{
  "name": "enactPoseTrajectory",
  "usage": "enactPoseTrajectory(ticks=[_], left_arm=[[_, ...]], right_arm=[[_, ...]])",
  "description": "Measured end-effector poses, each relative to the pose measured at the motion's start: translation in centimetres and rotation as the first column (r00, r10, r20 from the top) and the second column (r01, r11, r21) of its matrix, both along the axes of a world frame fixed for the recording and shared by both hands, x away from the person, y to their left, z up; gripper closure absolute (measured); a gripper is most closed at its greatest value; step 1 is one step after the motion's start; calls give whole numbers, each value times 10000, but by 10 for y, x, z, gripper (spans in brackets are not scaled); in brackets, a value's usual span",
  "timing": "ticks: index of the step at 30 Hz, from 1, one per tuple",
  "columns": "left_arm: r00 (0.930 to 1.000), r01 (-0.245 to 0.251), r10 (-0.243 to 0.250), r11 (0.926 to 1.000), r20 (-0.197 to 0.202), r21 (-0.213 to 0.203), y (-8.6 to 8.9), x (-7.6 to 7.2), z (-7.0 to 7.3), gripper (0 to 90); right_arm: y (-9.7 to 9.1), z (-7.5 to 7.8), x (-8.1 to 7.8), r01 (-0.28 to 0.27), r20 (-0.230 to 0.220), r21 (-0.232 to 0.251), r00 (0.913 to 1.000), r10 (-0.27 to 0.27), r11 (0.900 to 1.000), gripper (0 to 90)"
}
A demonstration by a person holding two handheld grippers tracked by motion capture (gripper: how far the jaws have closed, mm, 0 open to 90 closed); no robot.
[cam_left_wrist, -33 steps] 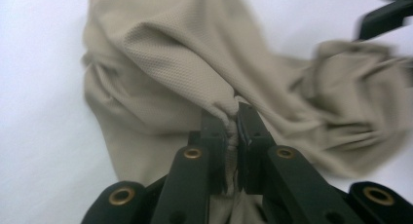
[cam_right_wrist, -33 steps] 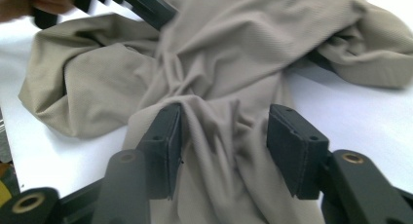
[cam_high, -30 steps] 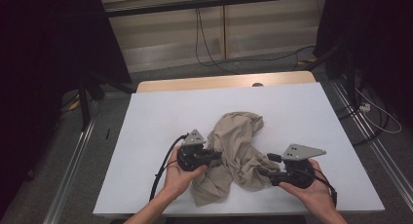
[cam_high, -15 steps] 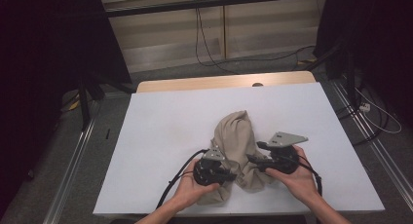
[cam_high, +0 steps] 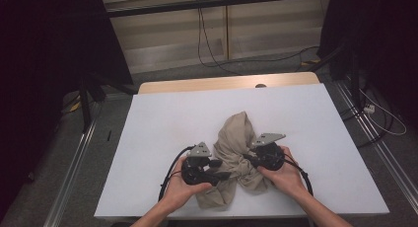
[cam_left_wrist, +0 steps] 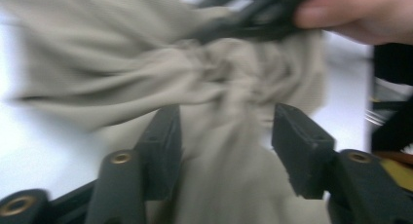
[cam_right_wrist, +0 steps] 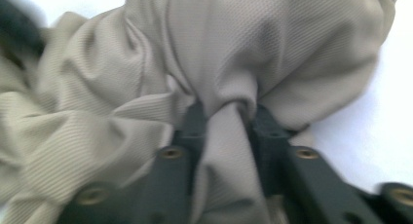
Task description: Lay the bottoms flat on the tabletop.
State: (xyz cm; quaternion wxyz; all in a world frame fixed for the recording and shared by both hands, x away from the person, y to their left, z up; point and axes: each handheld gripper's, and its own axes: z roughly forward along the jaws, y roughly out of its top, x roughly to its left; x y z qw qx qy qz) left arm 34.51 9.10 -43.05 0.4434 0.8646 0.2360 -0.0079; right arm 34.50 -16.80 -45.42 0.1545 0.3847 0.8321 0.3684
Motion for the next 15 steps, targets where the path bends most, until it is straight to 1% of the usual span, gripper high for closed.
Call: enactPoseTrajectory(ticks=[1, 2, 3, 5, 6, 7, 8, 9, 10, 12, 14, 15], left_arm=[[9999, -156, 155, 9998, -63, -105, 3, 3, 0, 430], [9995, -277, 276, 9996, -168, -81, 5, 5, 0, 430], [9989, -448, 446, 9989, -134, -134, 5, 7, -1, 432], [9978, -655, 654, 9977, -88, -159, 6, 9, -2, 467], [9974, -708, 707, 9974, -104, -124, 5, 11, -3, 471], [9966, -818, 818, 9966, 32, -71, 3, 12, -5, 472], [9965, -825, 825, 9966, 108, 49, 1, 12, -6, 470], [9962, -849, 845, 9963, 231, 141, -2, 13, -8, 466], [9963, -824, 818, 9964, 252, 217, -5, 14, -9, 459], [9959, -864, 855, 9958, 295, 302, -13, 16, -13, 431], [9970, -690, 665, 9954, 394, 661, -24, 19, -19, 371], [9968, -691, 654, 9939, 458, 861, -30, 20, -22, 361]], right_arm=[[-2, 2, -1, 59, -11, -106, 10000, -59, 9999, 783], [-5, 3, -2, 105, 43, -288, 9999, -104, 9995, 787], [-8, 5, -3, 221, 65, -381, 9997, -218, 9990, 789], [-17, 7, -6, 539, 90, -426, 9985, -536, 9976, 789], [-23, 8, -8, 691, 153, -517, 9975, -684, 9963, 788], [-31, 10, -11, 907, 153, -534, 9958, -900, 9944, 785], [-39, 11, -12, 1069, 125, -515, 9942, -1064, 9929, 781], [-46, 12, -15, 1254, 196, -561, 9920, -1245, 9905, 778], [-53, 12, -17, 1391, 223, -613, 9902, -1379, 9884, 772], [-64, 9, -21, 1412, 52, -331, 9900, -1411, 9894, 717], [-73, 5, -26, 1605, -50, 84, 9870, -1604, 9870, 559], [-76, 4, -26, 1550, -107, 300, 9879, -1548, 9875, 496]])
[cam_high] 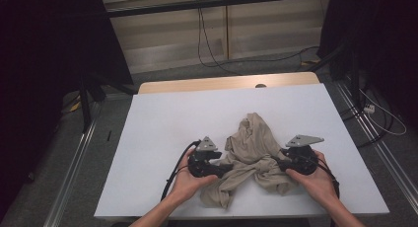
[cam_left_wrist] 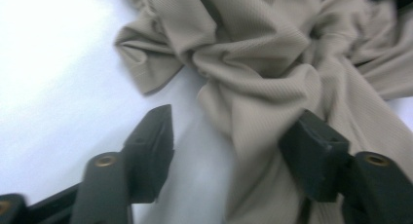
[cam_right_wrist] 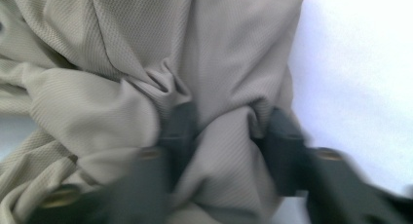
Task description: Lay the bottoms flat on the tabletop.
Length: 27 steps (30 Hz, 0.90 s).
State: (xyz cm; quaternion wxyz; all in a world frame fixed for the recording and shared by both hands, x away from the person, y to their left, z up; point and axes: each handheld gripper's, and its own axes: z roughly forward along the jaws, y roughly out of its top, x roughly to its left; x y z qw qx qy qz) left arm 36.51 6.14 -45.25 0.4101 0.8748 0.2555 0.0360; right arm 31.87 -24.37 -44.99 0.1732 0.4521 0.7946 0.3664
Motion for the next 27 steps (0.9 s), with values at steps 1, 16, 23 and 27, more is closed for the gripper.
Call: enactPoseTrajectory(ticks=[1, 16, 23, 27], left_arm=[[10000, 4, -5, 9997, 79, 247, -5, 1, -3, 347], [9960, 866, -861, 9960, -242, 199, -25, 5, -5, 485], [9839, 1553, -1544, 9879, -901, 26, -19, -9, 0, 813], [9838, 1532, -1499, 9878, -978, 268, -5, -20, 6, 822]], right_arm=[[-1, 0, 1, -15, -26, 203, 10000, 16, 9998, 442], [24, -12, 15, -839, -372, -45, 9958, 837, 9965, 249], [32, -5, -4, -1614, -433, 18, 9860, 1613, 9869, 675], [38, -2, -13, -1813, -516, 8, 9821, 1811, 9834, 708]])
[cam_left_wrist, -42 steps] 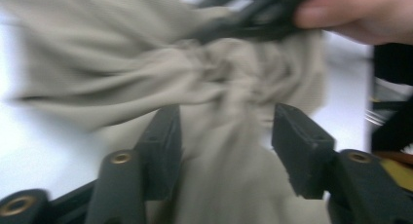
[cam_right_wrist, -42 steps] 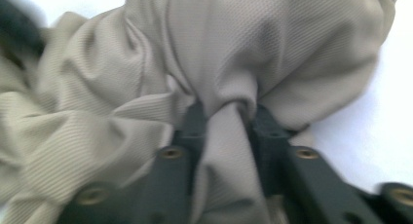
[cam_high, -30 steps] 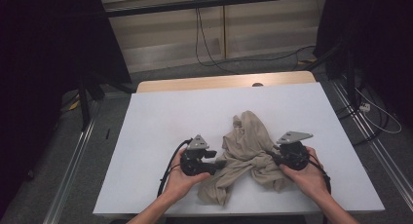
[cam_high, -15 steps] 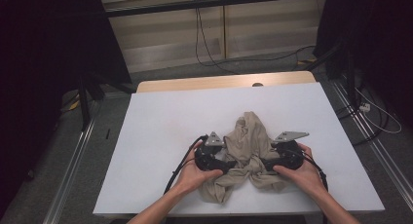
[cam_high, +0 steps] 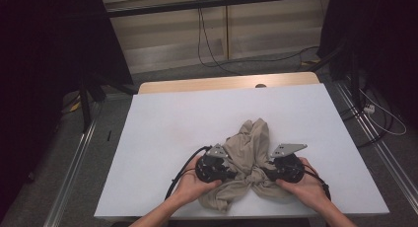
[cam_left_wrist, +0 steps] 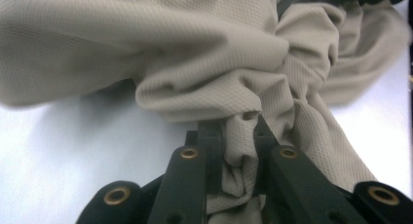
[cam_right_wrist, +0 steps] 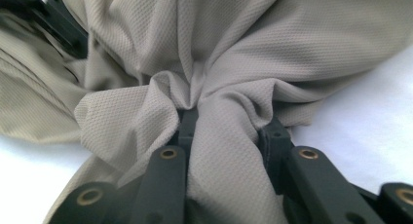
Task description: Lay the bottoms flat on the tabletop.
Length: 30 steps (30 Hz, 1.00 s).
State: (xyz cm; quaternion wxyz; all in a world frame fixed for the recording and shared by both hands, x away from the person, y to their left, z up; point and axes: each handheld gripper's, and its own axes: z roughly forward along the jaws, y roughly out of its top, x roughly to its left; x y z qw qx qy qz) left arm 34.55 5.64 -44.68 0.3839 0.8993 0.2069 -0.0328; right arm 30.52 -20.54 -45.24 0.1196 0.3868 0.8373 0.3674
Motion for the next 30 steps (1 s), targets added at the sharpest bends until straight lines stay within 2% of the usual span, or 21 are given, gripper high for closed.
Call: enactPoseTrajectory(ticks=[3, 7, 8, 9, 11, 13, 15, 16, 18, 20, 22, 24, 26, 30], left_arm=[[9998, -60, 59, 10000, -179, -68, 15, -7, 2, 823], [9994, -207, 208, 9998, -261, 37, 31, -16, 5, 823], [9987, -273, 272, 9996, -435, 2, 37, -19, 5, 823], [9988, -305, 309, 9995, -391, 100, 40, -21, 6, 823], [9979, -290, 292, 9996, -571, 41, 50, -28, 6, 823], [9972, -347, 352, 9994, -653, 77, 57, -34, 7, 821], [9963, -488, 479, 9988, -709, -106, 64, -36, 7, 808], [9960, -587, 573, 9981, -691, -188, 66, -36, 8, 774], [9967, -730, 714, 9965, -394, -404, 67, -33, 12, 637], [9970, -767, 755, 9936, -179, -824, 66, -29, 18, 553], [9969, -775, 782, 9920, 29, -994, 64, -25, 26, 466], [9966, -738, 780, 9891, 278, -1274, 61, -19, 33, 457], [9945, -904, 973, 9844, 385, -1507, 57, -10, 39, 452], [9890, -1279, 1370, 9814, 555, -1432, 47, 12, 40, 450]], right_arm=[[6, 2, -9, -221, -111, 96, 9997, 222, 9997, 714], [20, 3, -25, -644, 11, -29, 9979, 644, 9979, 714], [22, 4, -29, -729, 48, -103, 9973, 730, 9973, 714], [25, 5, -34, -832, 103, -123, 9965, 834, 9965, 714], [26, 5, -42, -988, 48, -22, 9951, 989, 9951, 711], [24, 6, -49, -898, -20, 153, 9960, 898, 9958, 686], [22, 8, -52, -861, 22, 239, 9963, 861, 9960, 599], [20, 10, -52, -749, 127, 259, 9971, 746, 9969, 521], [16, 15, -48, -415, 329, 413, 9987, 402, 9983, 408], [10, 20, -43, -104, 703, 642, 9975, 59, 9979, 339], [5, 25, -39, 196, 918, 817, 9954, -271, 9965, 320], [0, 32, -34, 300, 1178, 1087, 9921, -429, 9936, 331], [-3, 38, -27, 391, 1420, 1133, 9883, -551, 9928, 418], [-3, 48, -10, 297, 1690, 1150, 9844, -490, 9929, 535]])
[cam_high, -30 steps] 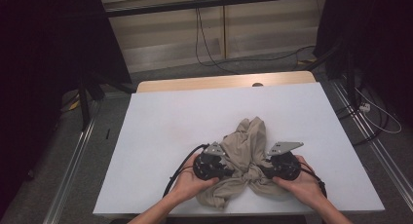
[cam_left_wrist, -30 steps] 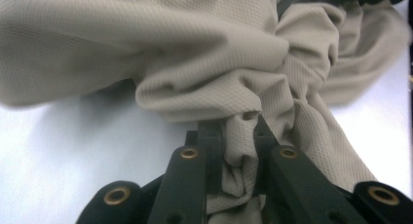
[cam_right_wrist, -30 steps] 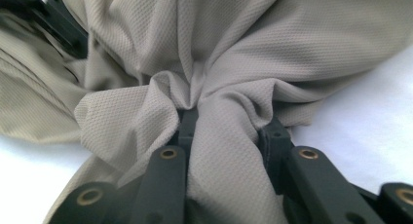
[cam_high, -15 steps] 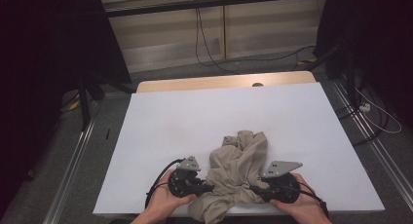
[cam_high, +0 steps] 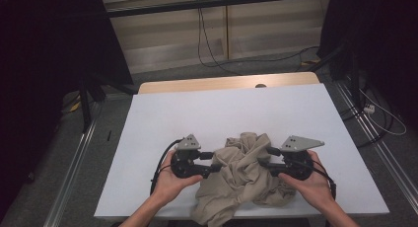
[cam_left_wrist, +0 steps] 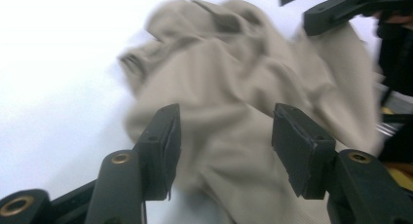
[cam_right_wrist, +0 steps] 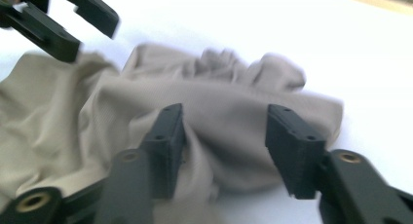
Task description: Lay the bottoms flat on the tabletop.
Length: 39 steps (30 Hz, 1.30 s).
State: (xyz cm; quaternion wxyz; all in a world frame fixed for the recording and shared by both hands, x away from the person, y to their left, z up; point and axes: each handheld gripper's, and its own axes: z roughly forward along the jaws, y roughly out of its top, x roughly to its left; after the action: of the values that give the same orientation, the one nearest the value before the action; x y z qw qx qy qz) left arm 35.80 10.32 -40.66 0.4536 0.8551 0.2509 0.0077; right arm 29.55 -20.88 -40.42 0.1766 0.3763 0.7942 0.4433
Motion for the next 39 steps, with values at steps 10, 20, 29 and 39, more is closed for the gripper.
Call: enactPoseTrajectory(ticks=[10, 20, 29, 39], left_arm=[[9991, 203, -166, 9952, -392, 953, -39, 31, -30, 666], [9938, 1027, -926, 9759, -612, 1924, -32, 1, -37, 889], [9941, 870, -762, 9851, -767, 1485, 0, -14, -28, 891], [9980, 215, -155, 9948, -606, 995, 39, -15, -16, 877]], right_arm=[[24, -23, 23, -641, -644, -448, 9960, 612, 9969, 736], [6, -36, -4, -922, -1388, -1253, 9875, 746, 9878, 896], [-13, -33, -9, -215, -1209, -918, 9926, 103, 9955, 584], [-35, -15, 43, 1330, -461, -414, 9898, -1349, 9903, 622]])
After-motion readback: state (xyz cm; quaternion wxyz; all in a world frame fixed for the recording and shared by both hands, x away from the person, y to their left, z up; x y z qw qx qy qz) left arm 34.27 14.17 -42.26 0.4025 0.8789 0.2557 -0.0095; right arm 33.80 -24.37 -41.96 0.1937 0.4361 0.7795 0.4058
